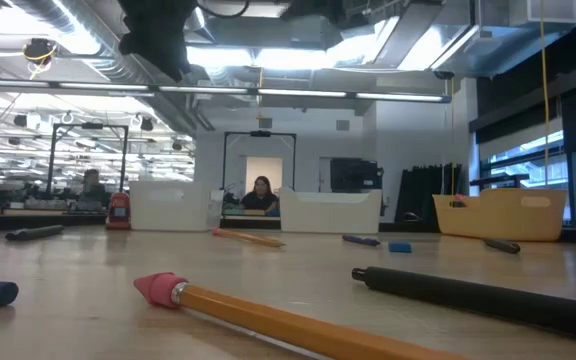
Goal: Sort crayons/erasers/pens/pencils in bins
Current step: Put the blue crayon into the right white bin
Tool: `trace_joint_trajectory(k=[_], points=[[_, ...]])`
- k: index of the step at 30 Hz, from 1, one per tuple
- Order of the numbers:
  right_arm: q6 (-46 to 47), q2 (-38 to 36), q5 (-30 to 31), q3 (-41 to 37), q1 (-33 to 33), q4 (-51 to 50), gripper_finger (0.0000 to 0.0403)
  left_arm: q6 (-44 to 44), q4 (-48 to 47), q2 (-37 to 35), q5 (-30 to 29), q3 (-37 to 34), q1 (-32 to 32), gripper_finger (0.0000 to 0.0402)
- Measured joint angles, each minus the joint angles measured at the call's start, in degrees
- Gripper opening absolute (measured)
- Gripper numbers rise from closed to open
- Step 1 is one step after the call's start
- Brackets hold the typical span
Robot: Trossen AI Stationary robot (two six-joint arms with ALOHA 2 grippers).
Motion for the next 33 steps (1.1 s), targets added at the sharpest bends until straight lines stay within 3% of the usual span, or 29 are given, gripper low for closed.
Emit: trace_joint_trajectory(k=[4, 9, 14, 19, 26, 33], points=[[7.0, 0.5, -2.1, 0.0, -0.8, -10.3, 0.0141, -1.3, 0.1, 0.0, 0.0, 0.0, -0.8, 0.0151], [17.5, 2.4, 0.1, 0.0, -0.9, -19.1, 0.0124, -1.3, 0.3, 0.0, 0.0, 0.0, -1.3, 0.0151], [20.8, 7.5, -1.4, 0.0, -1.2, -26.3, 0.0115, 0.5, 2.3, 0.0, 0.3, 0.0, -1.6, 0.0151], [20.8, 12.6, -6.2, 0.0, -1.6, -28.4, 0.0114, 7.2, 4.3, -0.1, 4.2, 0.0, -4.3, 0.0151], [21.6, 17.1, -6.6, 0.0, -2.3, -30.4, 0.0115, 14.4, 7.2, -0.7, 13.7, 0.0, -8.8, 0.0151], [25.2, 20.2, -4.6, 0.0, -2.8, -30.5, 0.0115, 14.1, 8.1, -1.2, 15.0, 0.0, -11.3, 0.0151]])
